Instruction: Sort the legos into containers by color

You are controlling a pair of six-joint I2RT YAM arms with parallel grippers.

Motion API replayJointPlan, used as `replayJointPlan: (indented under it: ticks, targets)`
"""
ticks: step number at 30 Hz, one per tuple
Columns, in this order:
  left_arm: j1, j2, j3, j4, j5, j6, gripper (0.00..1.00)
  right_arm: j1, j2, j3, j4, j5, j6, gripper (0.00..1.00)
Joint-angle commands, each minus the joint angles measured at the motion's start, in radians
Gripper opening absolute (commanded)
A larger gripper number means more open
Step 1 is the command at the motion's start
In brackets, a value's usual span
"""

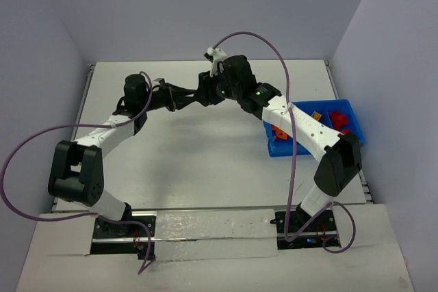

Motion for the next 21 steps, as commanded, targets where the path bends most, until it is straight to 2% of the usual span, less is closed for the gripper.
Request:
replayJointPlan:
  ticks: [1,4,7,10,11,13,14,16,18,19,21]
  targets:
    - [-0.009,-0.032,-0.007,0.047,0.015,-0.011,0.00,0.007,-0.016,0.012,0.061,0.022,-0.009,0.47]
    - [-0.010,-0.031,-0.007,0.048,0.019,-0.009,0.00,0.007,-0.017,0.009,0.065,0.016,-0.008,0.41]
    - [-0.012,-0.033,-0.008,0.047,0.015,-0.003,0.00,0.007,-0.018,0.004,0.068,0.011,-0.009,0.29]
    - [-0.011,-0.035,-0.004,0.040,0.014,0.010,0.02,0.008,-0.020,-0.003,0.066,0.010,-0.012,0.11]
    - [-0.009,-0.036,-0.004,0.040,0.013,0.012,0.04,0.007,-0.020,-0.005,0.064,0.010,-0.013,0.09]
    - [-0.008,-0.036,0.002,0.038,0.009,0.025,0.15,0.007,-0.024,-0.009,0.060,0.016,-0.019,0.02]
    - [-0.004,-0.036,0.007,0.032,0.007,0.037,0.27,0.007,-0.027,-0.013,0.054,0.017,-0.024,0.00]
    - [0.013,-0.034,0.027,-0.017,0.000,0.083,0.70,0.005,-0.042,-0.023,0.046,0.026,-0.035,0.00]
    - [0.035,-0.040,0.059,-0.108,-0.015,0.157,0.98,0.004,-0.063,-0.036,0.035,0.030,-0.050,0.00]
    - [0.036,-0.040,0.061,-0.112,-0.023,0.161,0.99,0.001,-0.064,-0.040,0.028,0.030,-0.051,0.00]
    - [0.090,-0.046,0.106,-0.189,-0.057,0.289,0.99,-0.011,-0.111,-0.066,0.002,0.026,-0.073,0.00]
